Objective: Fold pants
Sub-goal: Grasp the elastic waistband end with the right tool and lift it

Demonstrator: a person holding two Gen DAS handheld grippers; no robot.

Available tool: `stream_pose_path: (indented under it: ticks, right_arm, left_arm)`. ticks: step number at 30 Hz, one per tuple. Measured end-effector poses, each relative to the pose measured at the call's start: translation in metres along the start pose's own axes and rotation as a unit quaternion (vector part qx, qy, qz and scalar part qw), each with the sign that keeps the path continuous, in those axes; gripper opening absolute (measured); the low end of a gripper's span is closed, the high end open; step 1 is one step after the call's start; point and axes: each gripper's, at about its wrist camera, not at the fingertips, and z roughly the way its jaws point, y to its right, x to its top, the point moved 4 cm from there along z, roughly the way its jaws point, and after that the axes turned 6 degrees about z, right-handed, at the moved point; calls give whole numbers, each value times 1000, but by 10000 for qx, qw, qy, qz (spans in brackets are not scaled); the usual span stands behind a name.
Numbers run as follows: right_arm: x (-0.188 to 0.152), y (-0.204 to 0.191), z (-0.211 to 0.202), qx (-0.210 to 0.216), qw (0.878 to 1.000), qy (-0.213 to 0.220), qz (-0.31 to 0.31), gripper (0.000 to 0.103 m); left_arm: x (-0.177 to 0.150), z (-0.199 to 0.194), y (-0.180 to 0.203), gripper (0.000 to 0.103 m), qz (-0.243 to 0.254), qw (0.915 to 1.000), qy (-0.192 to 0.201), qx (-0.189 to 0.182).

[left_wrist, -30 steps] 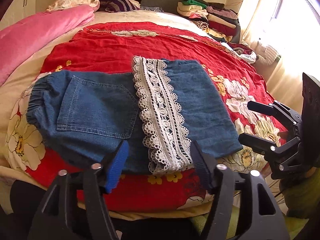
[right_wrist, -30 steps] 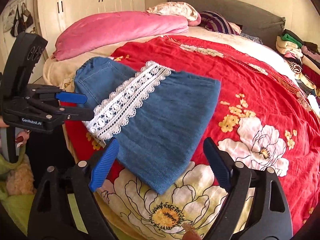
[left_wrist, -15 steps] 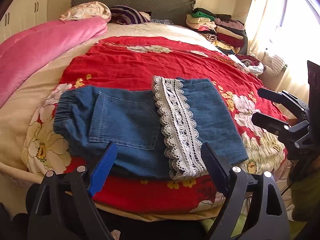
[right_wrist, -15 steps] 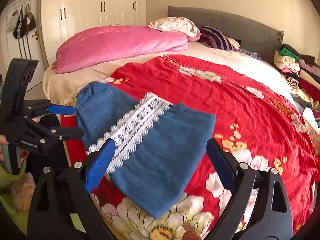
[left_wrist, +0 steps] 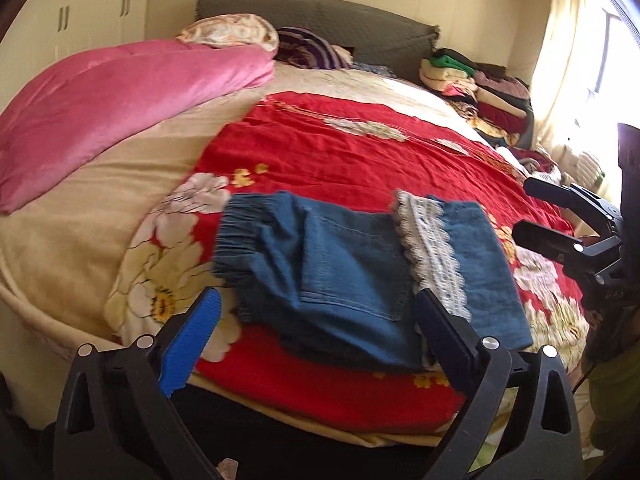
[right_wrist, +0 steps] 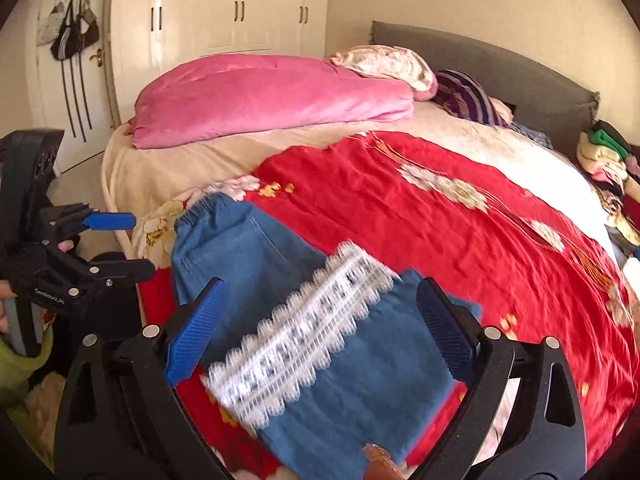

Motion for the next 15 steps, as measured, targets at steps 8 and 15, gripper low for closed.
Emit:
stream_pose_path:
  ticks: [8,15]
  right_arm:
    - [36,-29,65,581,9971,-453,-207,91]
    - [59,-62,129,1126,9860,-1094,-554,91]
  left_arm:
    - [-3,4,-75,97,-815,9961,-55,340]
    - [-10,29,-77,96,-1058,9934,-307,-318]
